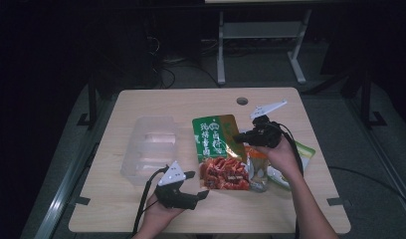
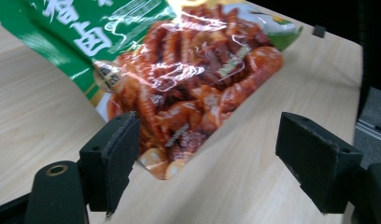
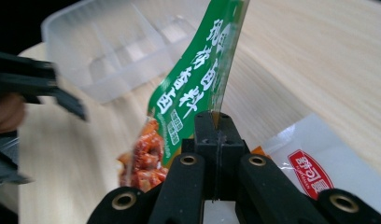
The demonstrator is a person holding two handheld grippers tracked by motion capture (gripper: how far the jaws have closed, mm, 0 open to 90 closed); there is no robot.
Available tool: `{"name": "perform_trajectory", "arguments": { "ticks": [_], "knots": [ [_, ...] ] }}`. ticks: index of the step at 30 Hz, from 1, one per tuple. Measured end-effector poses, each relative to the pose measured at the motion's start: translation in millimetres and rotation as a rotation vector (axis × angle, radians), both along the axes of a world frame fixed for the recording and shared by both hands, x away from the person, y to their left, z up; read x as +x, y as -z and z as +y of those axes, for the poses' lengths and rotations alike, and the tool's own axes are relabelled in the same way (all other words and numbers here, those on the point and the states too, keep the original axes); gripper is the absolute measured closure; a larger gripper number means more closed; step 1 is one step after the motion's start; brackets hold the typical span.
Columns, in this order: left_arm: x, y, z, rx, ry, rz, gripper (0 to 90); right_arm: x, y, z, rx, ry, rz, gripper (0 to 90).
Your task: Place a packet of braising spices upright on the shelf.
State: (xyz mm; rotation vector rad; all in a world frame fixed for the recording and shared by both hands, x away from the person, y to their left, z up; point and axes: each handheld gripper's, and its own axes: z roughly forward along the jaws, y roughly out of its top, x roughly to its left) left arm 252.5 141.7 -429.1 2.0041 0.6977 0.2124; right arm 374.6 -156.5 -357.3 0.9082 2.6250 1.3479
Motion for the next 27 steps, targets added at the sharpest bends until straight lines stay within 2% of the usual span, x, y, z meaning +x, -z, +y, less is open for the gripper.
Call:
{"name": "perform_trajectory", "arguments": {
  "ticks": [3, 4, 7, 8, 9, 10, 11, 12, 13, 14, 17, 18, 19, 20, 23, 24, 27],
  "knots": [
    [5.6, -0.2, -5.1, -0.008, -0.017, 0.001, 21.1, -11.9, -8.7, -6.6, 0.013, -0.015, -0.036, 90.0],
    [12.2, 0.3, -9.6, -0.038, -0.038, 0.02, 20.8, -16.1, -11.4, -8.8, 0.019, -0.016, -0.046, 90.0],
    [18.7, 1.7, -13.2, -0.053, -0.059, 0.03, 20.1, -23.0, -15.3, -14.2, 0.026, -0.023, -0.062, 90.0],
    [28.6, 5.6, -17.0, -0.068, -0.073, 0.057, 19.7, -28.9, -17.0, -19.9, 0.026, -0.022, -0.084, 90.0],
    [28.6, 5.6, -17.0, -0.068, -0.073, 0.057, 19.2, -32.1, -16.4, -23.1, 0.034, -0.025, -0.094, 90.0],
    [36.5, 9.5, -20.4, -0.081, -0.092, 0.079, 19.0, -34.8, -14.9, -26.4, 0.047, -0.025, -0.091, 90.0],
    [36.5, 9.5, -20.4, -0.081, -0.092, 0.079, 19.0, -34.8, -14.9, -26.4, 0.047, -0.025, -0.091, 90.0],
    [41.6, 12.5, -24.6, -0.103, -0.105, 0.107, 18.9, -38.5, -9.9, -34.1, 0.065, -0.021, -0.09, 90.0],
    [41.6, 12.5, -24.6, -0.103, -0.105, 0.107, 18.9, -39.8, -7.8, -37.1, 0.074, -0.018, -0.09, 90.0],
    [47.5, 14.6, -31.1, -0.112, -0.109, 0.132, 19.0, -41.5, -4.0, -41.6, 0.094, -0.017, -0.087, 90.0],
    [54.7, 15.1, -36.7, -0.123, -0.086, 0.15, 21.6, -43.0, 2.2, -47.2, 0.123, -0.022, -0.078, 90.0],
    [59.2, 15.5, -38.8, -0.139, -0.084, 0.174, 24.1, -43.4, 3.8, -49.7, 0.104, -0.019, -0.072, 90.0],
    [64.1, 16.3, -39.9, -0.166, -0.078, 0.215, 24.1, -43.4, 3.8, -49.7, 0.104, -0.019, -0.072, 90.0],
    [71.4, 17.3, -41.6, -0.182, -0.057, 0.256, 34.7, -44.5, 5.7, -52.0, 0.099, -0.022, -0.061, 90.0],
    [74.6, 17.9, -43.5, -0.167, -0.052, 0.266, 49.8, -45.0, 8.5, -54.3, 0.097, -0.021, -0.061, 90.0],
    [76.1, 18.2, -43.6, -0.155, -0.048, 0.267, 57.2, -45.2, 10.8, -56.2, 0.092, -0.011, -0.051, 89.9],
    [77.8, 19.2, -41.7, -0.169, -0.041, 0.29, 71.7, -45.0, 11.9, -57.8, 0.084, -0.011, -0.047, 90.0]
  ]
}}
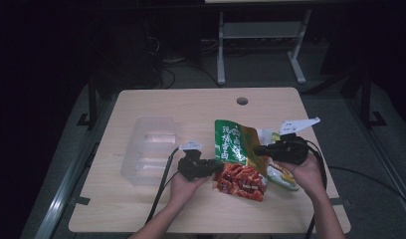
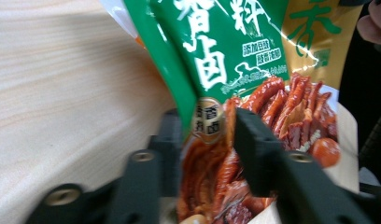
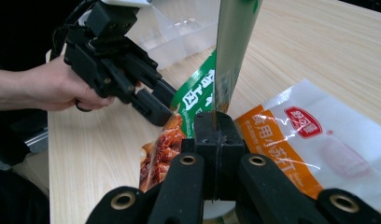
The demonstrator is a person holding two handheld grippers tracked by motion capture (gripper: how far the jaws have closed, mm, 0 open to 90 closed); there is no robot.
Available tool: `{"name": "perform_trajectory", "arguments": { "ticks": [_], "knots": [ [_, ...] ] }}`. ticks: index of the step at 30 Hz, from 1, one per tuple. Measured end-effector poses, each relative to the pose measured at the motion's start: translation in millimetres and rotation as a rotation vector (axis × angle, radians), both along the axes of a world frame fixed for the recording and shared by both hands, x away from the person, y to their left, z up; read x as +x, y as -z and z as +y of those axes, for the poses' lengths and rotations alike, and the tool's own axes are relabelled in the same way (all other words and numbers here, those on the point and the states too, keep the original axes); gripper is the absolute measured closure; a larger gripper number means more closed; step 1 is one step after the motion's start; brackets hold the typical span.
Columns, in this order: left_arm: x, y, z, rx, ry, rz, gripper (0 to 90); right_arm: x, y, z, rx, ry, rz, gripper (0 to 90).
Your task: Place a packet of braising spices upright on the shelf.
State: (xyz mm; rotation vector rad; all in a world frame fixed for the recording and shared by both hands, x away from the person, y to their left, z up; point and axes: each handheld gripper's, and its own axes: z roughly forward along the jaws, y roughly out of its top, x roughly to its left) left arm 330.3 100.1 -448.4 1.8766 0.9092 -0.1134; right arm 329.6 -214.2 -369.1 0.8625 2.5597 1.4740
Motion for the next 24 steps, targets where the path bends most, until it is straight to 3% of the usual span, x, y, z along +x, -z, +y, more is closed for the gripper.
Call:
{"name": "perform_trajectory", "arguments": {
  "ticks": [4, 5, 10, 13, 18, 24],
  "knots": [
    [0.4, 0.4, 0.8, -0.028, 0.018, 0.016, 83.5, -0.6, 0.3, -1.1, -0.005, 0.006, 0.001, 89.9],
    [-2.7, -1.7, -0.4, -0.012, 0.011, -0.012, 89.6, 0.0, 2.8, -1.7, -0.012, 0.012, 0.0, 89.9],
    [-5.7, -0.8, -0.3, -0.001, 0.026, -0.04, 90.0, 2.5, 9.3, -8.4, -0.005, 0.037, 0.015, 89.8],
    [-8.0, -2.4, -1.1, -0.003, 0.009, -0.055, 90.0, 4.1, 11.4, -10.8, -0.003, 0.04, 0.015, 89.7],
    [-10.8, -5.3, -1.9, 0.017, 0.012, -0.082, 90.0, 6.8, 18.7, -13.6, 0.008, 0.045, 0.087, 85.5],
    [-12.9, -5.4, -2.6, 0.038, 0.021, -0.094, 90.0, 11.9, 28.8, -4.9, -0.014, 0.02, 0.149, 78.2]
  ]
}}
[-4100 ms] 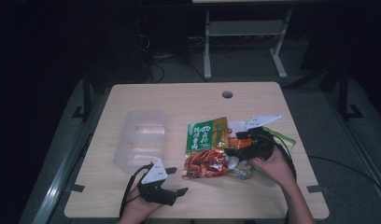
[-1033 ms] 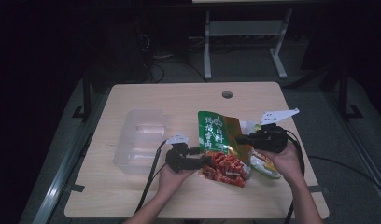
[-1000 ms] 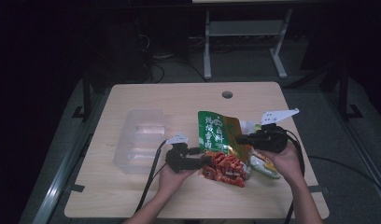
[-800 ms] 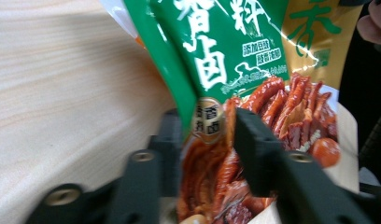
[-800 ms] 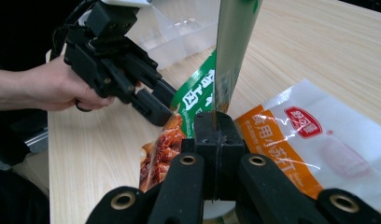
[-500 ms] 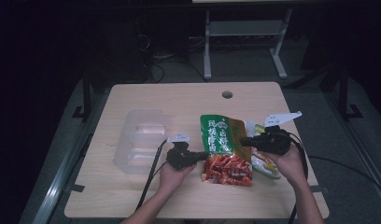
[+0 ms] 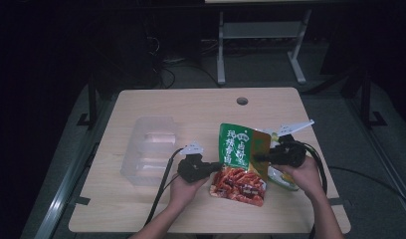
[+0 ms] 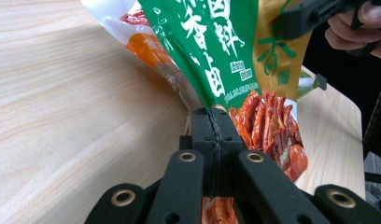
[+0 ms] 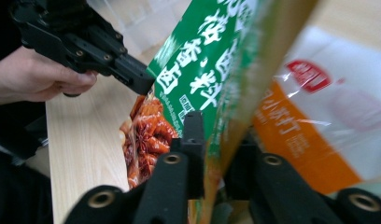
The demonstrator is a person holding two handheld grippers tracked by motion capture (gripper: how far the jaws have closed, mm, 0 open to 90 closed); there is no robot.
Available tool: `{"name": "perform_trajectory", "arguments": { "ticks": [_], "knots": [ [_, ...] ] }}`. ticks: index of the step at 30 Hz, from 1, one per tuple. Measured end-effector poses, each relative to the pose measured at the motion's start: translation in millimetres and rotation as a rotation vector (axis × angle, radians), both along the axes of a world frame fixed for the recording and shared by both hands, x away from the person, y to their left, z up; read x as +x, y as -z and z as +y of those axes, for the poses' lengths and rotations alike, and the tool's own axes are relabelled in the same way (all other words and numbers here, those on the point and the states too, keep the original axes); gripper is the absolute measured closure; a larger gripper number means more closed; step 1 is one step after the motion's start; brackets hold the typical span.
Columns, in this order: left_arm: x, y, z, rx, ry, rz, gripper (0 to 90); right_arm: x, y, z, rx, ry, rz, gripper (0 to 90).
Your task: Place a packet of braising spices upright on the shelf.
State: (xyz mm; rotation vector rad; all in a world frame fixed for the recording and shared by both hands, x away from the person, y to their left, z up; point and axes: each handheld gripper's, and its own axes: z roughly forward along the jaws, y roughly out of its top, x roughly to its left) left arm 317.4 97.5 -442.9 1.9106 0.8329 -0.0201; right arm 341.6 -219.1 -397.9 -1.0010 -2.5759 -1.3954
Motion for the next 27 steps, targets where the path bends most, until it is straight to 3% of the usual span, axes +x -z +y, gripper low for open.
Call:
{"name": "perform_trajectory", "arguments": {
  "ticks": [5, 10, 13, 14, 18, 19, 21, 27],
  "knots": [
    [-3.7, 0.5, 1.2, 0.011, -0.004, -0.012, 90.0, 1.4, 13.2, 10.6, -0.039, -0.017, 0.049, 74.3],
    [-5.2, 3.2, 4.8, 0.016, -0.002, -0.016, 90.0, 2.2, 18.1, 15.6, -0.05, -0.027, 0.065, 75.1],
    [-7.1, 5.2, 8.1, 0.019, -0.007, -0.015, 90.0, 1.4, 18.8, 20.7, -0.076, -0.026, 0.055, 86.2],
    [-7.1, 5.2, 8.1, 0.019, -0.007, -0.015, 90.0, 1.4, 18.8, 20.7, -0.076, -0.026, 0.055, 86.2],
    [-16.2, 1.4, 10.8, 0.044, -0.017, -0.053, 87.3, -1.1, 14.1, 22.3, -0.048, -0.037, 0.036, 89.1],
    [-21.2, -1.8, 11.7, 0.067, -0.016, -0.08, 83.0, -2.8, 10.7, 21.5, -0.019, -0.048, 0.028, 89.2],
    [-24.4, -3.8, 13.5, 0.072, -0.015, -0.09, 77.9, -5.0, 6.3, 20.2, 0.011, -0.057, 0.019, 89.4],
    [-37.9, -13.1, 22.8, 0.084, 0.002, -0.117, 62.6, -14.6, -10.1, 23.8, 0.044, -0.082, -0.032, 89.5]
  ]
}}
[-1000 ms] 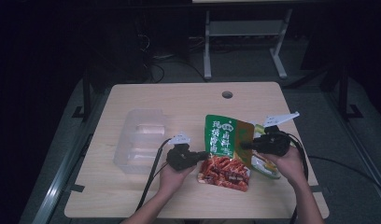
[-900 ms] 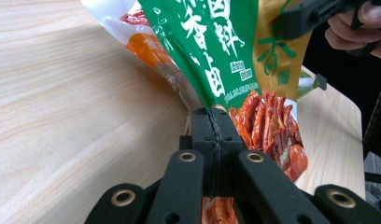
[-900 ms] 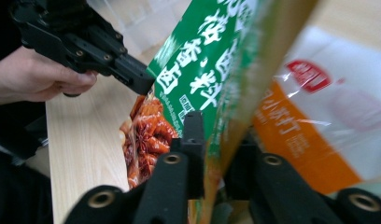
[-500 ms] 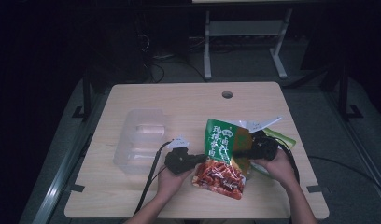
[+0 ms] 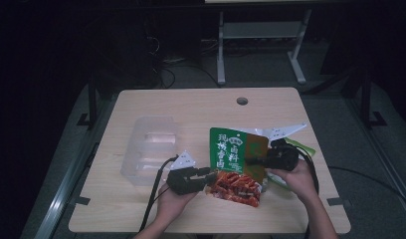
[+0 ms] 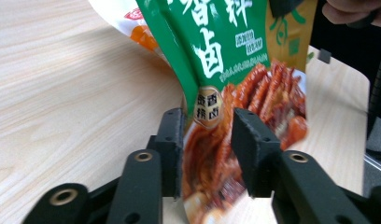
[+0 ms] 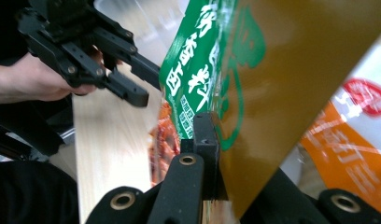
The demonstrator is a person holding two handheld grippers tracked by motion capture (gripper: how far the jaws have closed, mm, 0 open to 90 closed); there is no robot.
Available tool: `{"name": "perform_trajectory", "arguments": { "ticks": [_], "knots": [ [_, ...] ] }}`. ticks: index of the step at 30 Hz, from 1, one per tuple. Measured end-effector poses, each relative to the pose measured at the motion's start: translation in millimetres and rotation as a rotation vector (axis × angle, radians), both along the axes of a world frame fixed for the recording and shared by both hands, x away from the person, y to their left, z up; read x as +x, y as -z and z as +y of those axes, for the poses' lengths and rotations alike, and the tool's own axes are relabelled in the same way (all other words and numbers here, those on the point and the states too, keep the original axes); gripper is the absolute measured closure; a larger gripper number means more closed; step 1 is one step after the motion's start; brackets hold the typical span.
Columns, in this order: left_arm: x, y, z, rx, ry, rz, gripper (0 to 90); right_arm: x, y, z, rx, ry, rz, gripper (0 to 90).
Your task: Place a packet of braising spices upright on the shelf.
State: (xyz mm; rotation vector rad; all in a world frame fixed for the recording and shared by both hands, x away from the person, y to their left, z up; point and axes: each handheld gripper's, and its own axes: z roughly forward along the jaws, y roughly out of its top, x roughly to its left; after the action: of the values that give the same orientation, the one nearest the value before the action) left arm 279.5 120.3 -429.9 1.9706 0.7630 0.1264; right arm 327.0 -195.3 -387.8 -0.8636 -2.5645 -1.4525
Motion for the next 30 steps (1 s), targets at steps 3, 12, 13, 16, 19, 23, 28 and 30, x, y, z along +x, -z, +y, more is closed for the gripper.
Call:
{"name": "perform_trajectory", "arguments": {
  "ticks": [3, 12, 13, 16, 19, 23, 28, 30],
  "knots": [
    [-5.6, -4.2, 4.5, 0.007, 0.011, -0.014, 59.0, -3.2, -5.1, 1.6, 0.01, -0.007, -0.014, 89.7],
    [-22.2, -7.2, 19.3, 0.033, 0.035, -0.041, 43.6, -9.6, -23.0, 16.9, 0.01, -0.022, -0.069, 89.7],
    [-23.4, -7.0, 21.7, 0.035, 0.035, -0.049, 41.6, -8.7, -24.9, 19.2, 0.006, -0.026, -0.072, 89.7],
    [-25.7, -7.4, 29.4, 0.047, 0.042, -0.064, 37.0, -5.3, -30.6, 28.0, -0.003, -0.038, -0.08, 89.7],
    [-28.1, -7.6, 36.1, 0.042, 0.044, -0.076, 33.6, -2.3, -36.3, 37.2, -0.008, -0.045, -0.093, 89.7],
    [-29.0, -5.4, 43.0, 0.04, 0.041, -0.081, 31.4, 1.6, -44.9, 47.8, -0.014, -0.052, -0.106, 89.7],
    [-27.8, -3.2, 46.0, 0.034, 0.05, -0.08, 29.8, 15.8, -65.0, 63.4, -0.02, -0.055, -0.126, 89.8],
    [-29.0, -4.6, 44.8, 0.037, 0.055, -0.092, 29.4, 21.0, -69.2, 67.6, -0.022, -0.054, -0.123, 89.8]
  ]
}}
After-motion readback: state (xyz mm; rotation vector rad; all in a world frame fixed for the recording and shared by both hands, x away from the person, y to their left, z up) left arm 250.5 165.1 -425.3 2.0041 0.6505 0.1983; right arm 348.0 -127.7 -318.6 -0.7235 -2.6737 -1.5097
